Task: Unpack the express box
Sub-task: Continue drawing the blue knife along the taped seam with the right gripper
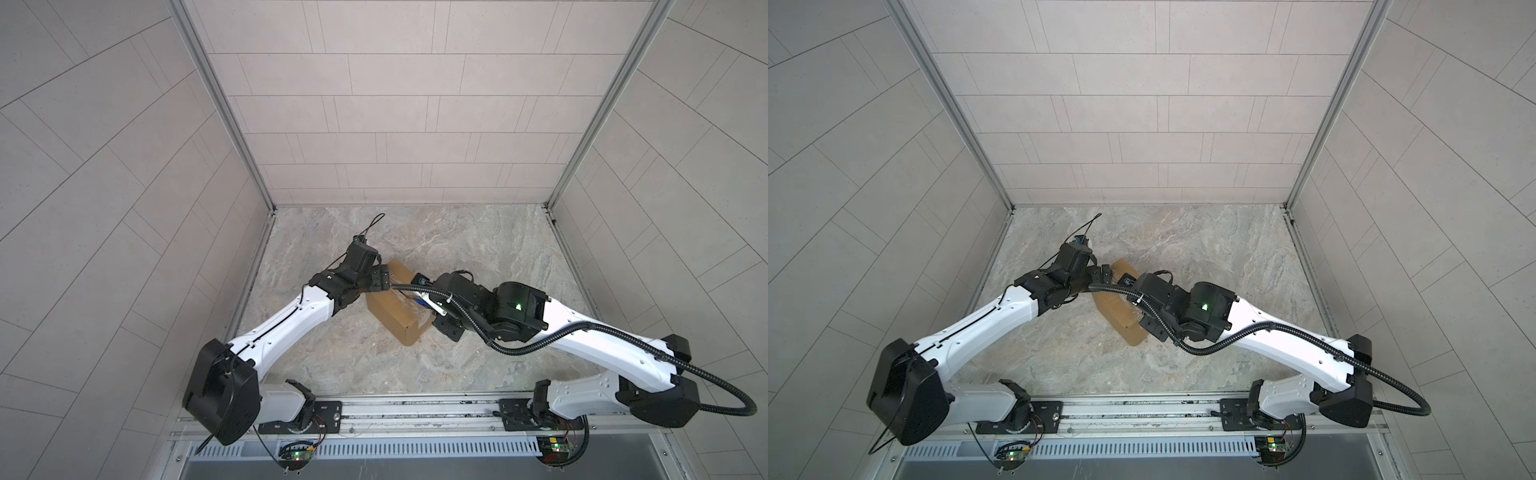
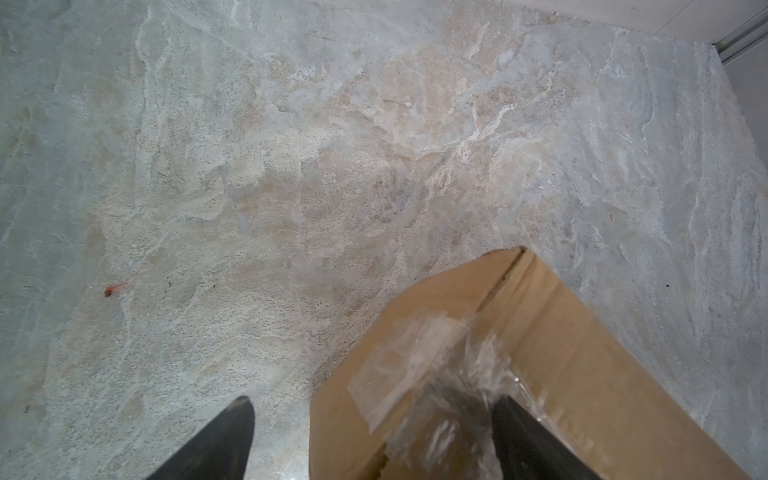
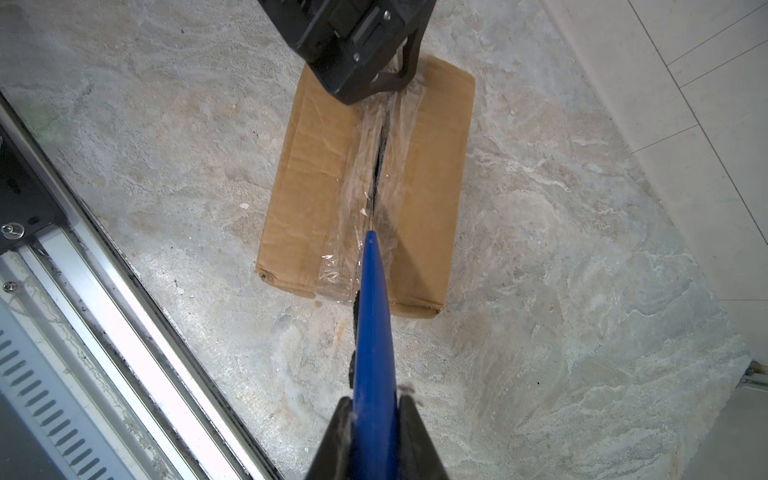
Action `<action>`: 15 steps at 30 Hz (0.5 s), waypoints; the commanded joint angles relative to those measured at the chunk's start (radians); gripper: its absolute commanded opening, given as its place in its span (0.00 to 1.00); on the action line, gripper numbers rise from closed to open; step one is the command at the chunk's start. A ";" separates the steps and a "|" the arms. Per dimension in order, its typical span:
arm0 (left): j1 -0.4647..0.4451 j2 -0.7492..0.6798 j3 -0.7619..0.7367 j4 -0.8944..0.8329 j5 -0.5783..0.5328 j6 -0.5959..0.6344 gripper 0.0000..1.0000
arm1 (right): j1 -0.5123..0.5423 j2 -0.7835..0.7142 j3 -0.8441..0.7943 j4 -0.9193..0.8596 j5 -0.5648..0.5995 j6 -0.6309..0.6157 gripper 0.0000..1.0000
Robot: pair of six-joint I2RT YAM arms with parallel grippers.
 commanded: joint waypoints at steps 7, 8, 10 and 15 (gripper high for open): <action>0.007 -0.009 -0.036 -0.077 -0.042 -0.007 0.91 | 0.003 0.097 0.074 -0.034 -0.046 0.035 0.00; 0.007 -0.009 -0.038 -0.079 -0.047 -0.010 0.91 | 0.003 0.091 0.076 -0.057 -0.044 0.039 0.00; 0.007 -0.007 -0.041 -0.085 -0.057 -0.016 0.91 | 0.003 0.082 0.081 -0.112 -0.038 0.044 0.00; 0.010 -0.005 -0.050 -0.109 -0.090 -0.040 0.91 | 0.003 0.037 0.101 -0.250 -0.029 0.061 0.00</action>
